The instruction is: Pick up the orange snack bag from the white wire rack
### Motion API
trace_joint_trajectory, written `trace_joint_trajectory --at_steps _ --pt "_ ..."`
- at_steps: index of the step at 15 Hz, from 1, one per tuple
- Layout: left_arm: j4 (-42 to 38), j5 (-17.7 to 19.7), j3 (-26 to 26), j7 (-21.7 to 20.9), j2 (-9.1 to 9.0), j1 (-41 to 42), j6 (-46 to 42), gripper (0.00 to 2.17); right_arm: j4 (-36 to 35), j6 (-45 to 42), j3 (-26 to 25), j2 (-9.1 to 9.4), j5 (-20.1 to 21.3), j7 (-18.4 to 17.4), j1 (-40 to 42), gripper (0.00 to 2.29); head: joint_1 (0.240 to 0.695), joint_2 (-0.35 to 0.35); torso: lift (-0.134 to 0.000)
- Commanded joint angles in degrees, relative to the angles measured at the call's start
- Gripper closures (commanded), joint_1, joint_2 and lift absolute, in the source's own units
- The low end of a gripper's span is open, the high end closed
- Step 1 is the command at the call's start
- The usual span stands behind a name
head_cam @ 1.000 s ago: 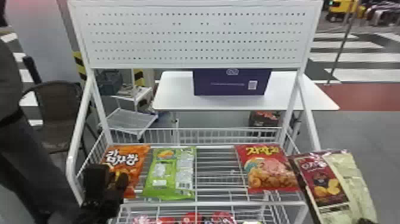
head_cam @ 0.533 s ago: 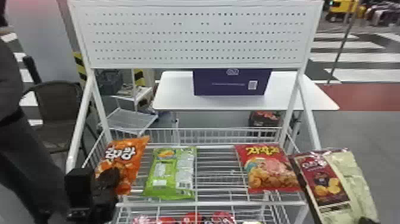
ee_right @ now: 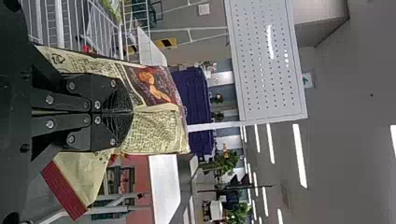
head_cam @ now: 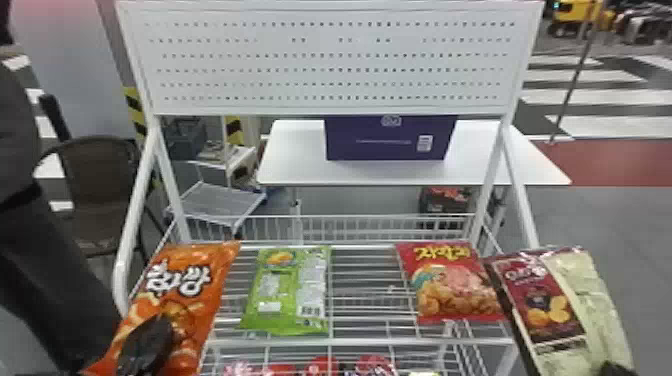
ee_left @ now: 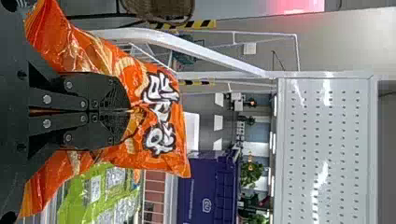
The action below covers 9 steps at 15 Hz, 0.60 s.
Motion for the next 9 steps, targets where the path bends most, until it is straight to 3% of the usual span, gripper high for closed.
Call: trace_joint_trajectory --at_steps 1,9 --pt "-3.8 0.0 0.9 0.3 0.23 5.8 -2.6 2.15 0.0 0.0 0.1 0.00 0.0 -0.1 -0.2 2.26 0.499 0.000 0.000" --pt "-6.0 -0.3 1.9 0.6 1.02 10.6 -5.8 2.15 0.5 0.0 0.0 -0.35 -0.4 0.0 -0.6 2.26 0.499 0.000 0.000"
